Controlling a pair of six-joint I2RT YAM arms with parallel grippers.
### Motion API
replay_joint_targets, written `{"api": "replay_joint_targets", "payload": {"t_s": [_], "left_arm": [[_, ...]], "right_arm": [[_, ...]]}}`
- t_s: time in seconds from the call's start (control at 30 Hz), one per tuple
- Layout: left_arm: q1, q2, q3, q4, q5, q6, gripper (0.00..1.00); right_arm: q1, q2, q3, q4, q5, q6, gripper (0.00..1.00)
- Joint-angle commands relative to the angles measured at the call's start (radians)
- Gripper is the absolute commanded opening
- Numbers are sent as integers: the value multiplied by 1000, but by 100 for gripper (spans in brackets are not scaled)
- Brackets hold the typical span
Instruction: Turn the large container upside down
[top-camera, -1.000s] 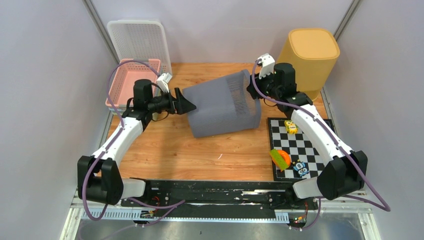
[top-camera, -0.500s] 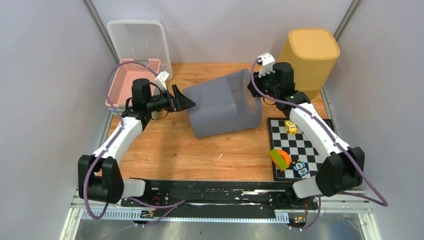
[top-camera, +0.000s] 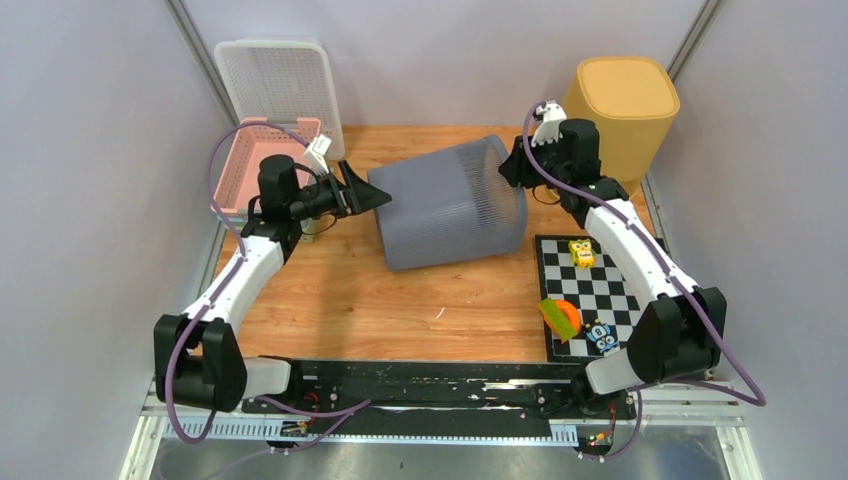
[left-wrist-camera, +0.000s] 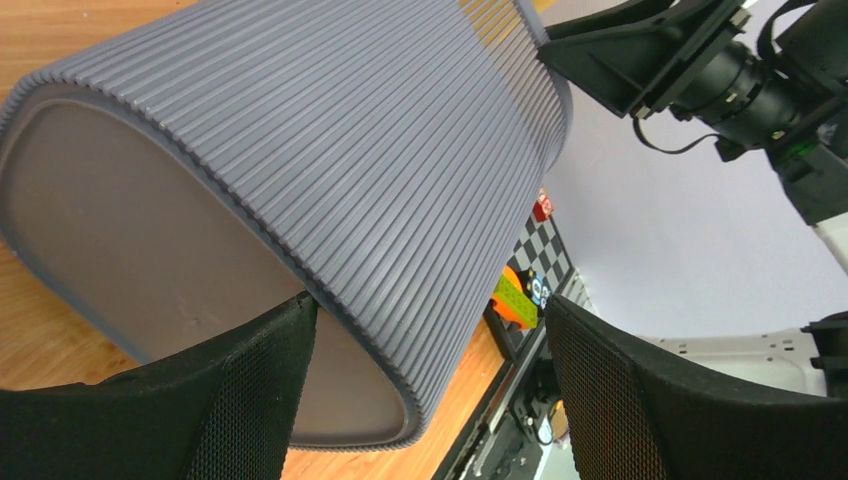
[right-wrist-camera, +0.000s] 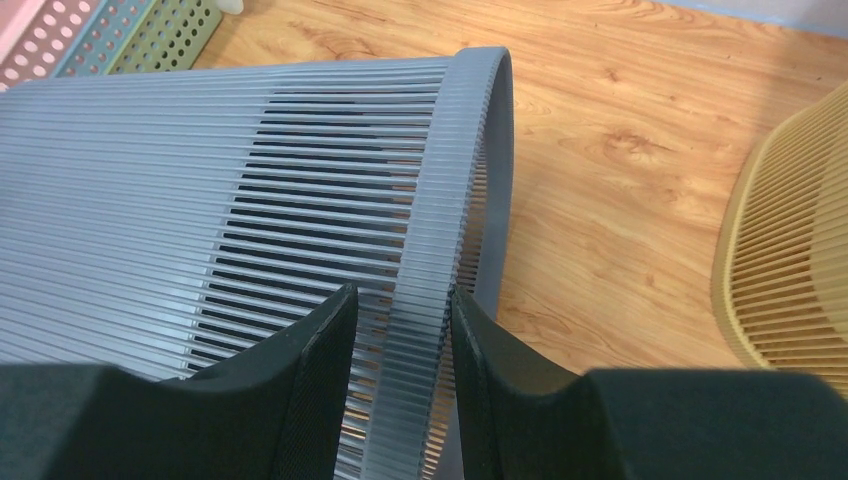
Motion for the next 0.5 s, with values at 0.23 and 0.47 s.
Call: {"api": "replay_joint_targets", "payload": {"t_s": [0.23, 0.47], "left_arm": [[-13, -56, 87, 218, 32, -133, 84], [-16, -49, 124, 249, 7, -168, 84]], "right_arm": [[-29, 59, -20, -41, -237, 166, 41], [-45, 70, -44, -8, -301, 215, 41]]}}
